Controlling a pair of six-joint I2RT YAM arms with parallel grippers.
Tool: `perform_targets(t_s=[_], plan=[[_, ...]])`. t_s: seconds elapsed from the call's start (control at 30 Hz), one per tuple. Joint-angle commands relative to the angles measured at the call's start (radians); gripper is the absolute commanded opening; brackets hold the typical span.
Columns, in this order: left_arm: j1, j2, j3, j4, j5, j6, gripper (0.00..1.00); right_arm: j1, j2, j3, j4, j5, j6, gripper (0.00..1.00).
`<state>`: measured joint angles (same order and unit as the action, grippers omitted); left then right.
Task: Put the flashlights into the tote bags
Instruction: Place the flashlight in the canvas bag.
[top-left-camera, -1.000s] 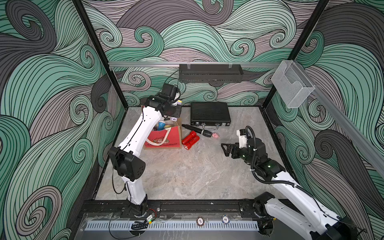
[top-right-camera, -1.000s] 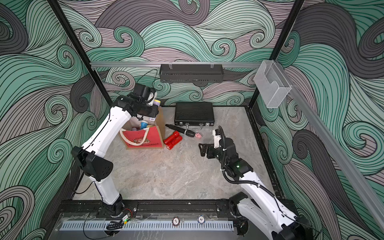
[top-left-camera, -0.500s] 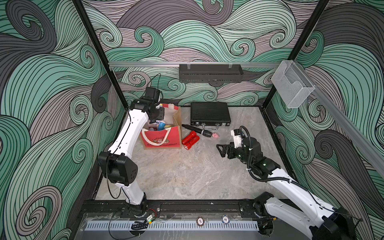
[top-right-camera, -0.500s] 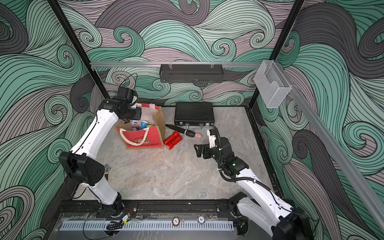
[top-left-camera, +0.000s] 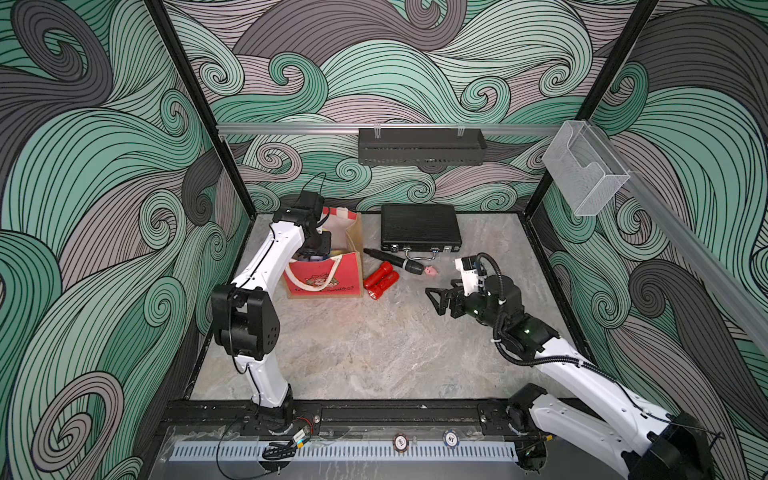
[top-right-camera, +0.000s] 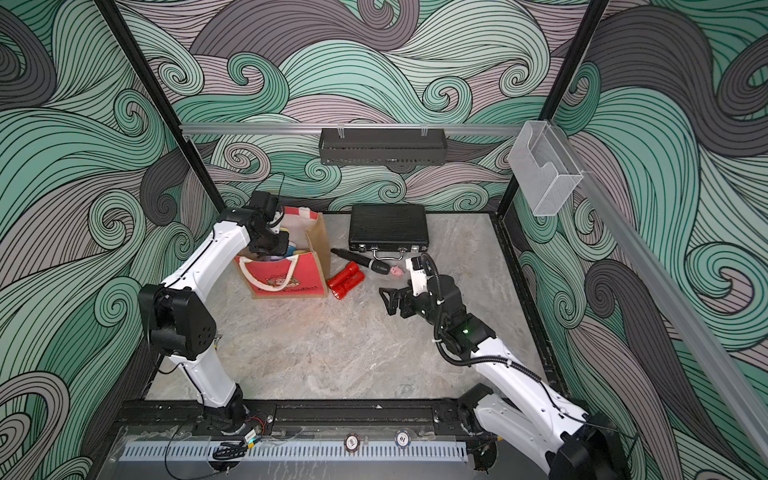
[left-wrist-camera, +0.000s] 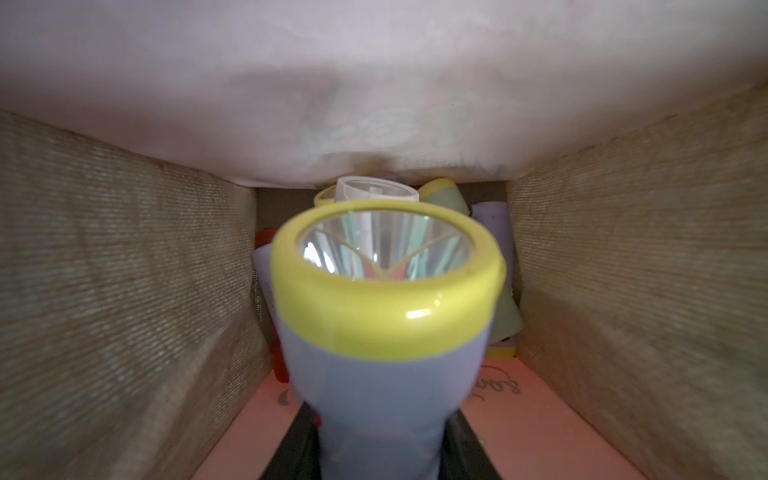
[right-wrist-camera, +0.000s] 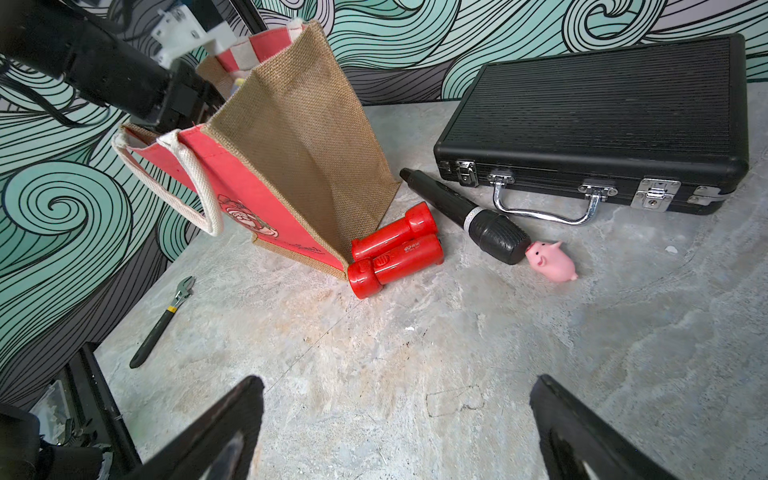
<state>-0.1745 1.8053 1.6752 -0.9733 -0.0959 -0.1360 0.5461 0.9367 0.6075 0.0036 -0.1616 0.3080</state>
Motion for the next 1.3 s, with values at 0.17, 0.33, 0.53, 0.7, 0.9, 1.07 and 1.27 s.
perform_targets(t_s=[0.17, 0.33, 0.53, 0.7, 0.9, 1.07, 1.27], plan=[[0.000, 0.047, -0.021, 0.014, 0.006, -0.030, 0.00, 0.005, 0.003, 0.031, 0.020, 0.008, -0.027, 1.00], [0.000, 0.061, -0.022, 0.020, -0.016, -0.036, 0.13, 0.003, -0.031, 0.021, 0.004, 0.030, -0.020, 1.00], [0.001, 0.056, -0.028, 0.027, -0.037, -0.044, 0.34, 0.004, -0.121, 0.020, -0.079, 0.073, -0.064, 1.00], [0.000, 0.024, -0.015, 0.027, -0.059, -0.045, 0.49, 0.002, -0.145, 0.050, -0.159, 0.090, -0.105, 1.00], [-0.005, -0.025, 0.031, 0.011, -0.054, -0.019, 0.63, 0.002, -0.123, 0.070, -0.173, 0.087, -0.097, 0.99], [-0.015, -0.103, 0.054, -0.004, -0.072, 0.005, 0.74, 0.001, -0.099, 0.086, -0.159, 0.088, -0.079, 1.00], [-0.066, -0.258, -0.008, 0.095, -0.078, 0.053, 0.82, 0.001, -0.052, 0.111, -0.194, 0.156, -0.045, 1.00]])
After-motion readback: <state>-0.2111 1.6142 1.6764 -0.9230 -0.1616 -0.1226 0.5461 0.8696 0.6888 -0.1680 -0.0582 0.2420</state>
